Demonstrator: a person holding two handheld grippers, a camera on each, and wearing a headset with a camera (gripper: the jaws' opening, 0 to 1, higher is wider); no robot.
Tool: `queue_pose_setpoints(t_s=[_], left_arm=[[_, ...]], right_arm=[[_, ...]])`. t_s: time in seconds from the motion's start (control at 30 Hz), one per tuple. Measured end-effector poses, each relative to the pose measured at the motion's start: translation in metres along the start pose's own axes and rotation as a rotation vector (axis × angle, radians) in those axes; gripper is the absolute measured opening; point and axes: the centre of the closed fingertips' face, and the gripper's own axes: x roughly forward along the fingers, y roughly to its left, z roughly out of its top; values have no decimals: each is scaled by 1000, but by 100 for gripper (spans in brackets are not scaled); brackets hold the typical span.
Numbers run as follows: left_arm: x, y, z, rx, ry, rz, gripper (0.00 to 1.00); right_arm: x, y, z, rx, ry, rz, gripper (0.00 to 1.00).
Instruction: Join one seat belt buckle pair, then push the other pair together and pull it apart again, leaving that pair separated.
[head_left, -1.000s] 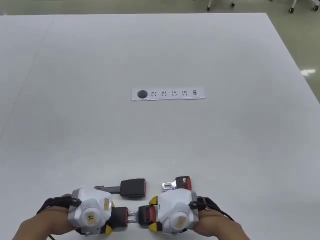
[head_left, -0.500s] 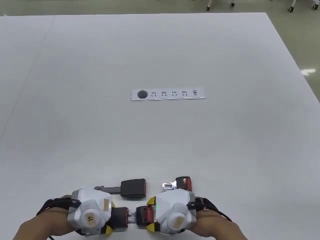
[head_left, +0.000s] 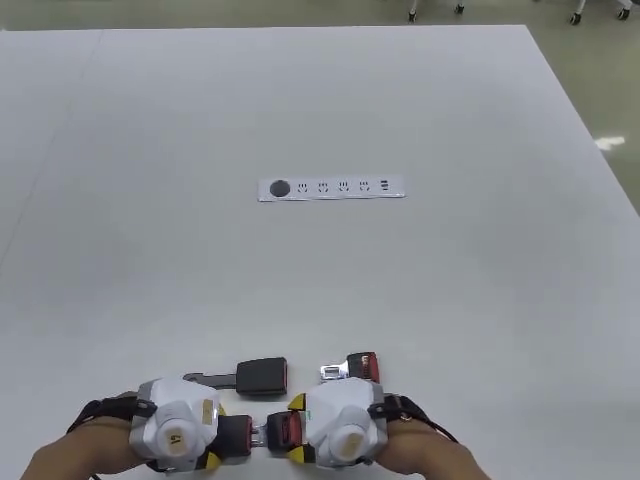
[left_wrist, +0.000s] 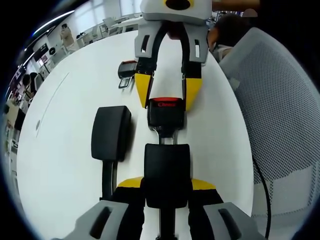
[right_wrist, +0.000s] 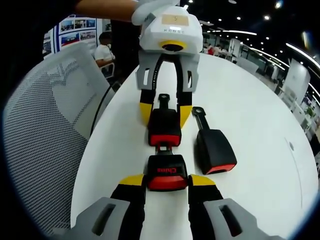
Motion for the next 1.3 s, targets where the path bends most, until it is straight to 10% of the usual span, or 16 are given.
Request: queue_pose_setpoints(t_s=[1.3], left_arm=[[-2, -1, 3, 9, 3, -3, 33]], right_arm=[[7, 2, 6, 40, 8, -3, 26]])
